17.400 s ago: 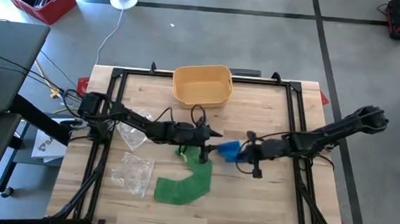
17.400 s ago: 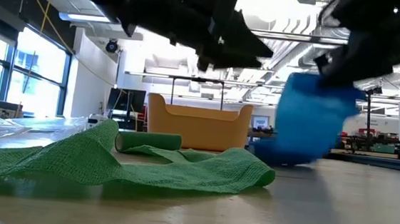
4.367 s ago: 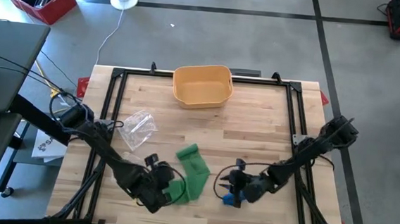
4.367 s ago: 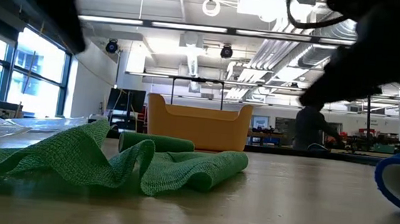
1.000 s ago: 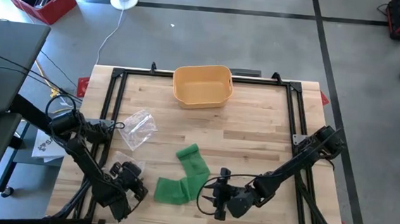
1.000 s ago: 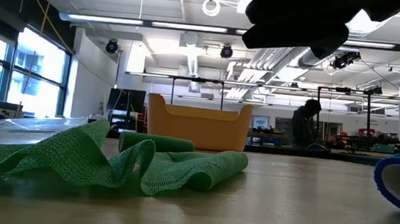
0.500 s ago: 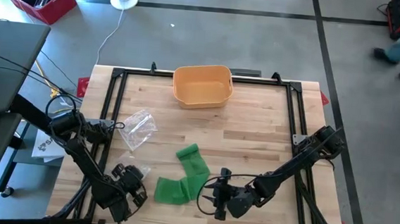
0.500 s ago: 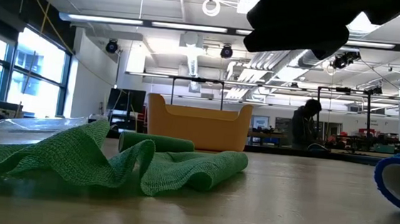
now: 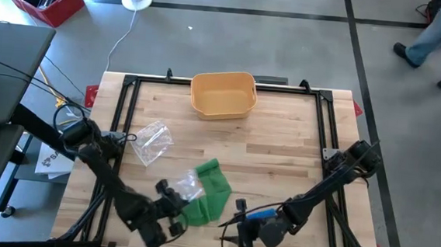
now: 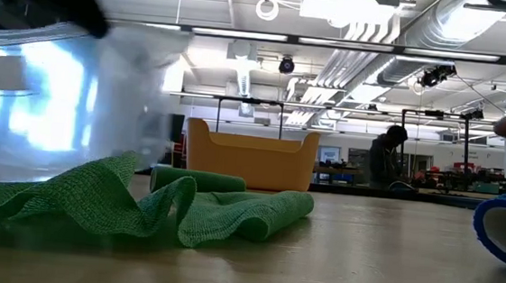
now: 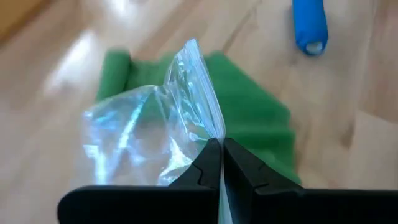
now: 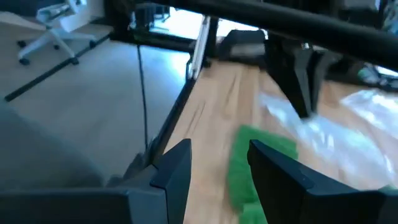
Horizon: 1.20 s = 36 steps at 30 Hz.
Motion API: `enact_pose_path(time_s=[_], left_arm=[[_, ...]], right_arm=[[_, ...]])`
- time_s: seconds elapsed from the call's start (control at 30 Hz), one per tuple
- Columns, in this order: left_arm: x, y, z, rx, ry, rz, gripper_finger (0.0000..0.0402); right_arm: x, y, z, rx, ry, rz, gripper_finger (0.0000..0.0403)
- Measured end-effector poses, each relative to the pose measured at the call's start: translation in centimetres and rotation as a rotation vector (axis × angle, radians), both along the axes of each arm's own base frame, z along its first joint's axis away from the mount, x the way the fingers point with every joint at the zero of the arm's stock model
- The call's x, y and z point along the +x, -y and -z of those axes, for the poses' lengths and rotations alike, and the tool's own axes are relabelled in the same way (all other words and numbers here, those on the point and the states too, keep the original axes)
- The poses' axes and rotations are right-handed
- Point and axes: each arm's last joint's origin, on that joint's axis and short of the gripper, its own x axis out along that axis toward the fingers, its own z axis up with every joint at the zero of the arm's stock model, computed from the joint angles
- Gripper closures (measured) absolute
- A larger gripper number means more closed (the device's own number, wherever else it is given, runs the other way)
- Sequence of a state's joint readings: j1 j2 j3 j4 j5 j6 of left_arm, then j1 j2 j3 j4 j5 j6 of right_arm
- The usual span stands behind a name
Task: Roll bandage
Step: Open the bottom transparent zip bag
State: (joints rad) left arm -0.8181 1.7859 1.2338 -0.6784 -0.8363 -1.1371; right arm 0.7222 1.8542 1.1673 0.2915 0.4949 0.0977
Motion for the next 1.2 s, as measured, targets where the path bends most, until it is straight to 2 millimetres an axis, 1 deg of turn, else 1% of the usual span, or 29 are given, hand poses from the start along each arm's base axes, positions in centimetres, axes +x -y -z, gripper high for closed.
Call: enact_pose_path(time_s=[0.13, 0.2, 0.27, 0.33, 0.43, 0.5, 0.57, 0.67, 0.77, 0.87, 0.93, 1.0, 1.07, 1.2], left_arm=[[2.8, -2.2, -0.9, 0.100, -0.028, 0.020, 0.0400], [4.4, -3.4, -1.1, 0.084, -0.050, 0.058, 0.0400], [6.0, -4.3, -1.2, 0.033, -0.052, 0.124, 0.0401], [7.2, -4.9, -1.4, -0.013, -0.016, 0.201, 0.0401], [8.6, -5.2, -1.8, -0.057, 0.084, 0.291, 0.0401], [9.3, -5.3, -2.3, -0.075, 0.152, 0.328, 0.0401], [9.8, -5.7, -2.7, -0.086, 0.202, 0.340, 0.0401], [10.2, -6.3, -2.8, -0.093, 0.222, 0.330, 0.0401], [10.6, -6.9, -2.7, -0.128, 0.221, 0.318, 0.0400], [11.2, -7.2, -1.9, -0.165, 0.208, 0.322, 0.0400], [11.7, -7.3, -1.2, -0.182, 0.210, 0.333, 0.0396], [12.1, -7.4, -0.5, -0.189, 0.205, 0.336, 0.0378], [12.3, -7.6, 0.1, -0.187, 0.193, 0.328, 0.0351], [12.8, -8.1, 0.9, -0.232, 0.170, 0.332, 0.0287]], right_arm=[[0.2, -0.5, -1.2, -0.071, -0.021, 0.045, 0.0249], [0.1, -0.8, -1.9, -0.092, -0.061, 0.069, 0.0249], [-0.3, -1.0, -2.5, -0.095, -0.136, 0.105, 0.0249], [-0.9, -1.3, -3.4, -0.074, -0.231, 0.144, 0.0249], [-2.1, -1.6, -4.7, -0.043, -0.361, 0.213, 0.0249], [-3.3, -1.8, -5.1, -0.052, -0.429, 0.247, 0.0249], [-4.4, -2.2, -5.1, -0.054, -0.468, 0.264, 0.0249], [-6.0, -3.0, -4.1, -0.076, -0.502, 0.255, 0.0249], [-7.3, -3.0, -1.9, -0.045, -0.544, 0.307, 0.0249], [-7.6, -2.6, 0.5, 0.037, -0.517, 0.384, 0.0249], [-7.7, -2.5, 1.8, 0.081, -0.495, 0.393, 0.0249], [-7.4, -2.3, 2.7, 0.124, -0.472, 0.390, 0.0249], [-7.2, -2.0, 3.3, 0.146, -0.460, 0.393, 0.0249], [-6.9, -1.5, 3.6, 0.154, -0.458, 0.407, 0.0249]])
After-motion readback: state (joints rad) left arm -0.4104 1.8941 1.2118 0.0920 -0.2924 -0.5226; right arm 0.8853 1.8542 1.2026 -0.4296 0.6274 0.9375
